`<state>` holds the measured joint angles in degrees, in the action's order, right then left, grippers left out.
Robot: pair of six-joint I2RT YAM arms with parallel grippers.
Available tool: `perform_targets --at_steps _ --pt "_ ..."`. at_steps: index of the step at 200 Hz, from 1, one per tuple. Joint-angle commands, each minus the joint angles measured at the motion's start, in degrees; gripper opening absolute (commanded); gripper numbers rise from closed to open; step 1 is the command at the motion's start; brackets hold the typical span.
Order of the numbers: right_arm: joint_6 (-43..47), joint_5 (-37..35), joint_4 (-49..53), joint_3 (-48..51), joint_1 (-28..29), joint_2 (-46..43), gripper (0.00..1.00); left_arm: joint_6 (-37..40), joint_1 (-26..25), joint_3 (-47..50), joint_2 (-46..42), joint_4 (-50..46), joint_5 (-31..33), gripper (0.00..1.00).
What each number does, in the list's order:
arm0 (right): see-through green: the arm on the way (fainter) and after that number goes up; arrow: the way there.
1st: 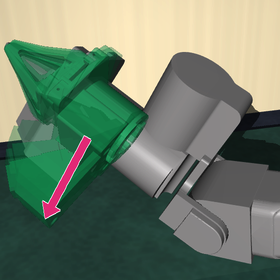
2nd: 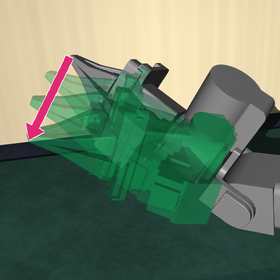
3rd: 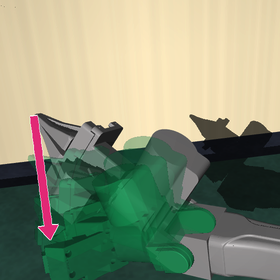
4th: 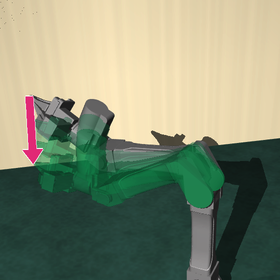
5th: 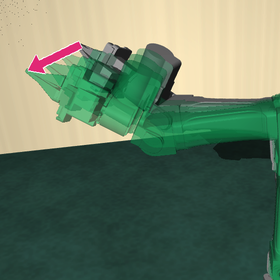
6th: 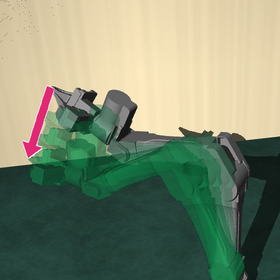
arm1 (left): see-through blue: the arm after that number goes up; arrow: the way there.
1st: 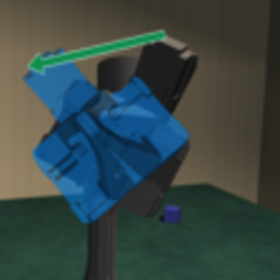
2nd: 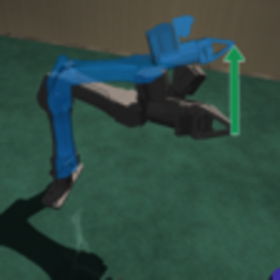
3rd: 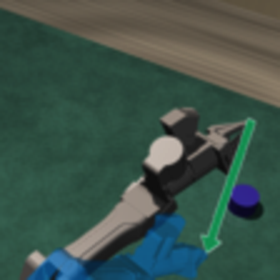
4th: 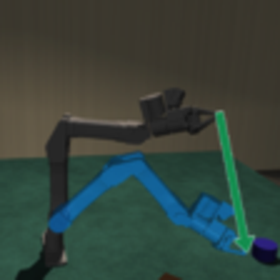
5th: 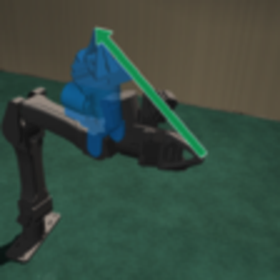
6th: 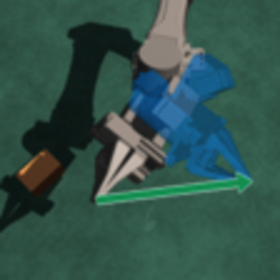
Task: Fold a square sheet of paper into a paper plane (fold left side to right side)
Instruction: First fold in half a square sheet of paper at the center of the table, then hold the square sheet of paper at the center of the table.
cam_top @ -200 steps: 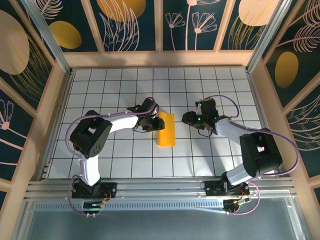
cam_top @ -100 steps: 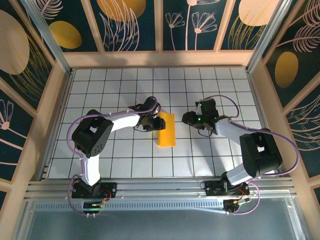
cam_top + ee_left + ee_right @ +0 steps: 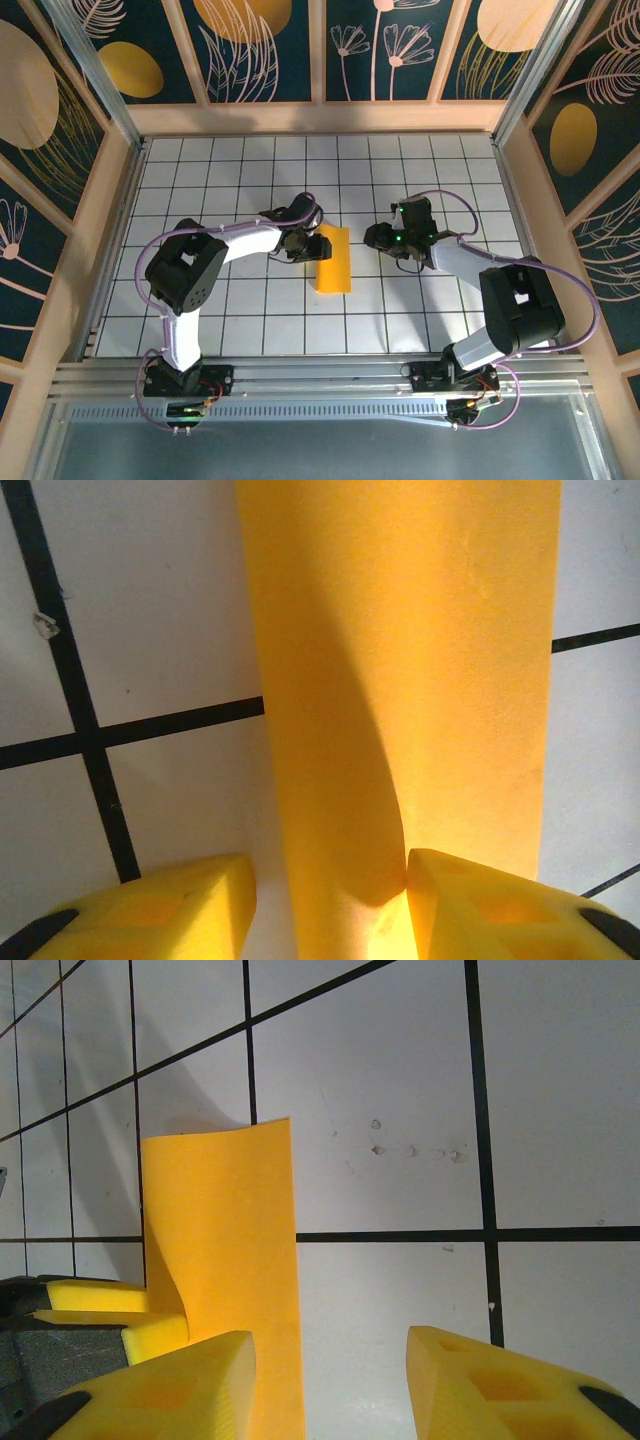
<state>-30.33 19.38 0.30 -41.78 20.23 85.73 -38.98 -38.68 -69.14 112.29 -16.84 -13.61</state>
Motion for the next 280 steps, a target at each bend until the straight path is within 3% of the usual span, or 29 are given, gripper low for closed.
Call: perform_targets --at_steps 1,135,183,228,280 --pt "1.3 0.2 0.5 0.2 -0.4 -0.8 0.44 0.3 -1.1 0.9 5.7 1.5 1.6 0.47" --pt "1.3 1.0 0.2 0.5 -0.4 -0.9 0.44 -0.6 -1.0 0.9 5.7 1.6 1.7 0.47" --pt "0.6 4.2 -0.5 0.2 -0.2 -0.4 0.43 -0.8 -1.0 1.0 5.6 1.2 2.3 0.47" --pt "-0.8 9.1 -2.4 -1.3 1.7 2.9 0.29 -0.8 -1.1 1.1 5.5 0.9 2.6 0.47" --pt "-5.0 13.7 -9.4 -2.2 6.0 9.1 0.01 -0.9 -1.0 1.2 5.5 0.9 2.6 0.47"
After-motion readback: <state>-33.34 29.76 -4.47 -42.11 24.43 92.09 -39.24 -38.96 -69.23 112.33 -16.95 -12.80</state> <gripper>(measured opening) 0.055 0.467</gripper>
